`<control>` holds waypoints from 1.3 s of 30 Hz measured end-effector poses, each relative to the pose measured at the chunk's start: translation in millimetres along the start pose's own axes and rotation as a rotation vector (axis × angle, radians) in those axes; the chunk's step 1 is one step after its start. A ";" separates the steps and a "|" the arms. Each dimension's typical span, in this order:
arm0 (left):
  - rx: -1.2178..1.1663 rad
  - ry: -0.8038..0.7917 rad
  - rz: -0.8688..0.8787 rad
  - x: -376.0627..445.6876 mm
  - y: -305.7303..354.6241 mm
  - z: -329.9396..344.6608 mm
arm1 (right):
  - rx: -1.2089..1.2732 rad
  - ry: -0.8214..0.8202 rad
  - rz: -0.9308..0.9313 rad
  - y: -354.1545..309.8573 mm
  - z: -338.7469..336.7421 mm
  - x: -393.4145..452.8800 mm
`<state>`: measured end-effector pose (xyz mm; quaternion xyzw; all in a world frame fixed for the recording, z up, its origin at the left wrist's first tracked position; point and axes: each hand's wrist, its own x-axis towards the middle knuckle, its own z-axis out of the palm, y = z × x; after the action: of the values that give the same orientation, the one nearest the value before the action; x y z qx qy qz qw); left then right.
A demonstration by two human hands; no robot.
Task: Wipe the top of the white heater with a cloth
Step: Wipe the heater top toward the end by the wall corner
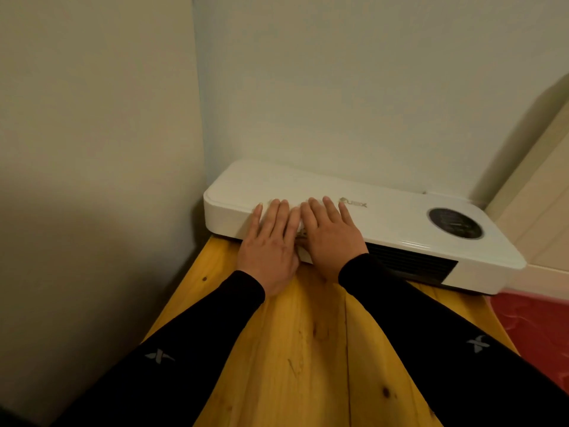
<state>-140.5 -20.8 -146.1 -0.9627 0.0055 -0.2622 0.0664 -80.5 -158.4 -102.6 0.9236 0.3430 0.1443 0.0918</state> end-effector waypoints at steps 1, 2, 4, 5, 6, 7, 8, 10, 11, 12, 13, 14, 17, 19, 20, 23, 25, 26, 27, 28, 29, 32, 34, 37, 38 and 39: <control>0.005 -0.002 -0.002 -1.3 -5.7 0.5 | 0.005 0.000 -0.004 -4.9 -0.2 3.7; 0.012 -0.006 -0.006 -2.7 -11.5 0.9 | 0.011 0.000 -0.007 -9.7 -0.4 7.4; 0.027 -0.012 -0.019 -5.4 -22.6 1.1 | 0.023 0.002 -0.010 -20.0 -0.8 15.8; 0.036 -0.013 -0.026 -6.5 -27.7 1.0 | 0.027 0.004 -0.014 -25.0 -1.0 20.0; 0.039 -0.013 -0.035 -7.6 -32.7 0.7 | 0.028 0.005 -0.018 -29.9 -1.3 23.9; 0.037 -0.013 -0.045 -8.4 -37.4 0.6 | 0.028 0.006 -0.024 -34.6 -1.6 27.5; 0.033 -0.015 -0.053 -9.7 -42.0 0.4 | 0.028 0.008 -0.029 -39.1 -1.9 30.7; 0.031 -0.019 -0.063 -11.9 -52.3 0.7 | 0.030 0.019 -0.036 -48.6 -2.6 36.7; 0.030 -0.018 -0.066 -12.9 -57.0 0.9 | 0.032 0.026 -0.039 -53.0 -3.0 39.4; 0.027 -0.015 -0.070 -14.1 -61.7 0.7 | 0.032 0.030 -0.043 -57.3 -3.5 41.8; 0.023 -0.014 -0.075 -15.2 -65.9 0.4 | 0.032 0.032 -0.047 -61.4 -4.0 44.4; 0.021 -0.017 -0.080 -16.0 -69.3 0.1 | 0.032 0.033 -0.051 -64.8 -4.6 46.6; 0.018 -0.023 -0.101 -18.8 -78.1 0.7 | 0.042 0.042 -0.058 -74.3 -6.2 52.3; 0.013 -0.026 -0.117 -20.6 -84.0 1.3 | 0.048 0.046 -0.062 -80.6 -7.7 55.8; 0.015 -0.026 -0.123 -21.3 -87.0 1.6 | 0.052 0.047 -0.064 -83.8 -8.4 57.8; 0.018 -0.024 -0.145 -23.4 -95.8 1.9 | 0.057 0.048 -0.076 -93.1 -11.5 64.3; 0.013 -0.030 -0.168 -25.1 -101.0 2.3 | 0.057 0.050 -0.086 -98.7 -12.9 68.2; 0.013 -0.037 -0.179 -25.8 -103.2 2.7 | 0.058 0.051 -0.090 -101.3 -13.1 69.6; 0.012 -0.044 -0.188 -26.4 -105.4 3.1 | 0.058 0.054 -0.091 -103.7 -13.3 71.0; 0.010 -0.049 -0.195 -26.9 -107.0 3.3 | 0.057 0.057 -0.091 -105.5 -13.2 72.2; 0.003 -0.051 -0.202 -27.5 -108.4 3.6 | 0.056 0.060 -0.092 -107.4 -13.0 73.2; -0.029 -0.050 -0.220 -28.8 -111.3 4.5 | 0.052 0.071 -0.095 -111.7 -12.3 76.0; -0.035 -0.058 -0.229 -30.4 -113.7 5.0 | 0.053 0.075 -0.100 -114.1 -12.6 77.5; -0.058 -0.073 -0.249 -31.3 -115.3 3.7 | 0.062 0.073 -0.108 -117.4 -13.1 79.8; -0.076 -0.073 -0.260 -31.1 -114.1 2.7 | 0.062 0.072 -0.112 -118.0 -13.1 80.6; -0.098 -0.074 -0.276 -30.6 -112.0 1.8 | 0.062 0.069 -0.116 -118.3 -12.9 81.2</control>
<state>-168.7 91.9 -148.5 -0.9655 -0.1164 -0.2325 -0.0170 -97.9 -15.4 -105.8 0.8991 0.4031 0.1598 0.0597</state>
